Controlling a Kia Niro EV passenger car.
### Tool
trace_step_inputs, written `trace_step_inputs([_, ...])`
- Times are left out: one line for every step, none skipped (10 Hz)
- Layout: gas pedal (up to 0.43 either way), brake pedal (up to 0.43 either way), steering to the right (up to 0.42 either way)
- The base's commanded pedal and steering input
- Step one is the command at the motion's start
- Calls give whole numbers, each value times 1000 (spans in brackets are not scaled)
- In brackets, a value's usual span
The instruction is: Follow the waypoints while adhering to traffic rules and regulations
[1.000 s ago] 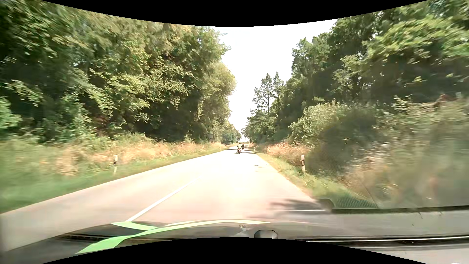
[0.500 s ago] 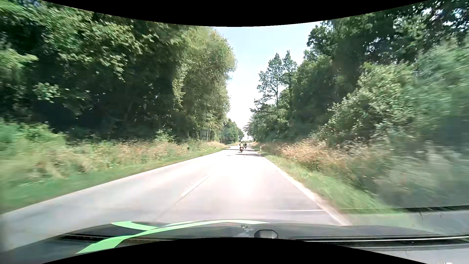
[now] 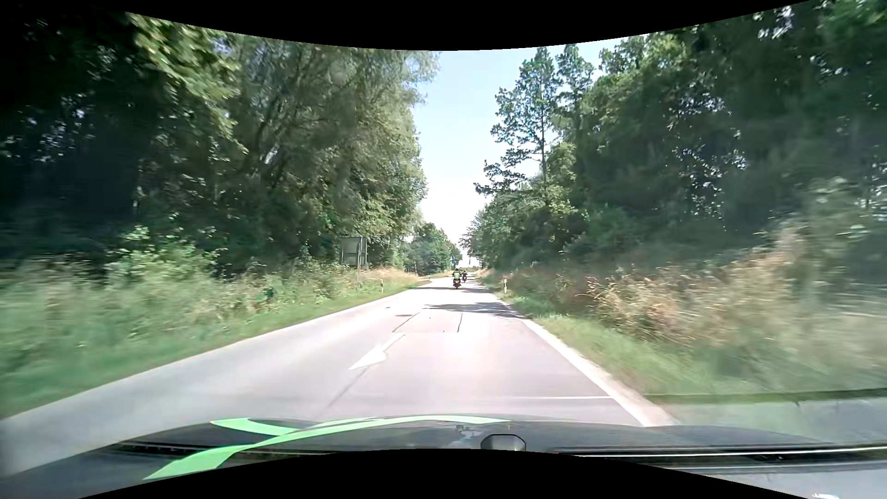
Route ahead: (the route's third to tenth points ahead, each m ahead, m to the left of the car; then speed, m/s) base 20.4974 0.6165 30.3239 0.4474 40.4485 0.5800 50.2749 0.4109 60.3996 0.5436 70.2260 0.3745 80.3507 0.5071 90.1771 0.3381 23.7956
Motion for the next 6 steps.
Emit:
trace_step_inputs([197, 0, -3])
trace_step_inputs([228, 0, -3])
trace_step_inputs([248, 0, -3])
trace_step_inputs([248, 0, -3])
trace_step_inputs([280, 0, -4])
trace_step_inputs([280, 0, -3])
